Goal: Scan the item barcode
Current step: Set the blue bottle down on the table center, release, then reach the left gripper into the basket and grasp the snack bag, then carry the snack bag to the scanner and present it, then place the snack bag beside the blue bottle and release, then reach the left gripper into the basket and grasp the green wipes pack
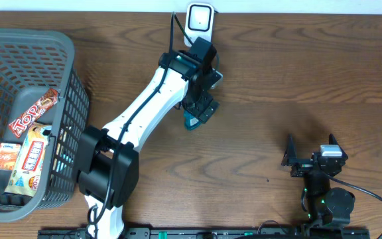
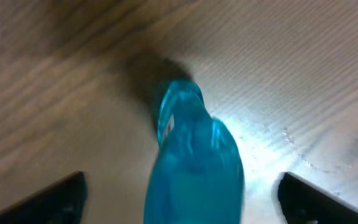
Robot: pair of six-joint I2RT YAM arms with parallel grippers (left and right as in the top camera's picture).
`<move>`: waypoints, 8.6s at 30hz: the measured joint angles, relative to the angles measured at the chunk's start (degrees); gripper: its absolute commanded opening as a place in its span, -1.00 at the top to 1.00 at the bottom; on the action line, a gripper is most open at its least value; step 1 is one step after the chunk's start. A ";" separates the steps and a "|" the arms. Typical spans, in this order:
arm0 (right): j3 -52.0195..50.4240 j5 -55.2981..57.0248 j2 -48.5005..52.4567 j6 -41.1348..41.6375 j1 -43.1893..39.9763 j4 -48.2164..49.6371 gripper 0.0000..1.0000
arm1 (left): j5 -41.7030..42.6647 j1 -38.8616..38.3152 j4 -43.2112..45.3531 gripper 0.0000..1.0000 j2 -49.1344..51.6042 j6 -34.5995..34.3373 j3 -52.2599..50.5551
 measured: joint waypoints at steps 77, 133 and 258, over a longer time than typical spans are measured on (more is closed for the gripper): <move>0.00 0.00 0.00 0.00 0.00 0.00 -0.98 | -20.28 63.43 6.34 0.86 -12.63 -96.74 -28.39; 0.00 0.00 0.00 0.00 0.00 0.00 -0.99 | -9.25 -19.26 28.61 0.82 -14.14 -24.74 -18.10; -0.02 0.00 0.00 0.02 0.00 -0.02 -0.99 | -17.90 66.69 5.44 -0.95 -17.42 -87.84 -33.81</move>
